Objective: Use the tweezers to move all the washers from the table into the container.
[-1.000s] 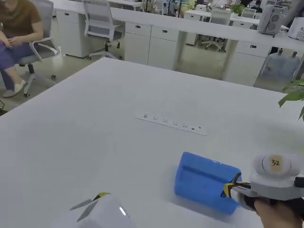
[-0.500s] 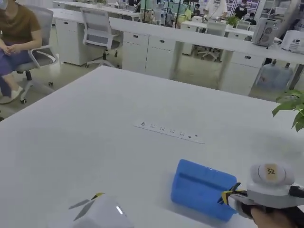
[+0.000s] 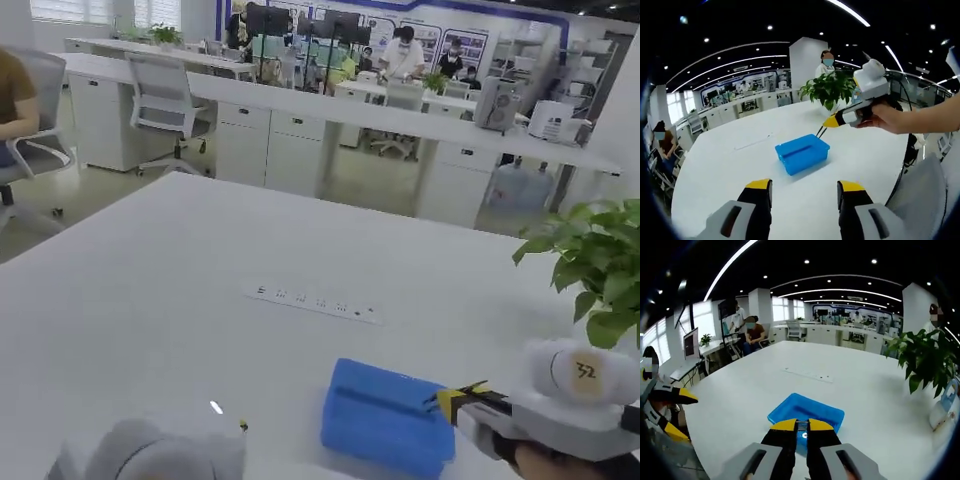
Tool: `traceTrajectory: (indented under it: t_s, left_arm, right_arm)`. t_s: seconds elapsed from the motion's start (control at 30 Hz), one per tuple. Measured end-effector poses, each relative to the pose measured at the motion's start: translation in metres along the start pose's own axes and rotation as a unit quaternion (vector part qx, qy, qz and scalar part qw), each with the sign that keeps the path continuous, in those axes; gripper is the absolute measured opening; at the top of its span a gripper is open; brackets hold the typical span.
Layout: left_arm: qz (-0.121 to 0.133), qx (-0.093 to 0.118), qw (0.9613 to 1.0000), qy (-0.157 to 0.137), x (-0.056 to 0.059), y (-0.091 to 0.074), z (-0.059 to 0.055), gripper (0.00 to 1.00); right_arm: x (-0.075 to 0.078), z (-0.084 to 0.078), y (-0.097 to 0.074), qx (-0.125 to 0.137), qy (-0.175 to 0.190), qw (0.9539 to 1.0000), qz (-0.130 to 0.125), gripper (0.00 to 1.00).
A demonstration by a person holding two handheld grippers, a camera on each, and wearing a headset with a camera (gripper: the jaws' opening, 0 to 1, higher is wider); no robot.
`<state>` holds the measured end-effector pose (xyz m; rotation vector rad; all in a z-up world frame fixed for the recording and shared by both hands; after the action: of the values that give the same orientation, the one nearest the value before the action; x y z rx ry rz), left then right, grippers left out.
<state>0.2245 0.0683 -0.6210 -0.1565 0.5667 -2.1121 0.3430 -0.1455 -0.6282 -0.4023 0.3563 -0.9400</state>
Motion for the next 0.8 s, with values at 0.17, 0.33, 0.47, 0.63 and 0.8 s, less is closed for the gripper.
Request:
traceTrajectory:
  t_s: [0.17, 0.33, 0.47, 0.63, 0.8]
  left_arm:
    - [-0.038, 0.03, 0.9987, 0.013, 0.001, 0.012, 0.023, 0.36]
    - [-0.075, 0.051, 0.9954, 0.028, 0.005, 0.023, 0.042, 0.21]
    - [-0.098, 0.049, 0.9895, 0.094, 0.014, 0.032, 0.053, 0.12]
    - [-0.131, 0.05, 0.9818, 0.128, 0.031, 0.04, 0.062, 0.15]
    - [-0.152, 0.059, 0.976, 0.145, 0.046, 0.048, 0.068, 0.13]
  right_arm:
    - [-0.023, -0.006, -0.019, 0.006, -0.019, 0.9997, 0.017, 0.03]
    - [-0.041, -0.015, -0.027, 0.009, -0.021, 0.9993, 0.03, 0.03]
    - [-0.052, -0.021, -0.029, 0.003, -0.036, 0.9987, 0.037, 0.03]
    - [-0.061, -0.025, -0.031, -0.004, -0.055, 0.9976, 0.041, 0.03]
    - [-0.065, -0.028, -0.032, -0.007, -0.068, 0.9969, 0.039, 0.03]
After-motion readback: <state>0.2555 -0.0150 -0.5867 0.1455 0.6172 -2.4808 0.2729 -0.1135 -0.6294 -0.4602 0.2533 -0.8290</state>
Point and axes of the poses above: the centre of the closed fingertips' face, and the gripper's own axes: y roughly forward along the fingers, x roughly to its right, z roughly out of its top, the point moved 9 cm from there along -y, roughly backward along the fingers, and after that the axes turned 5 degrees about y, right-handed, at the moved point
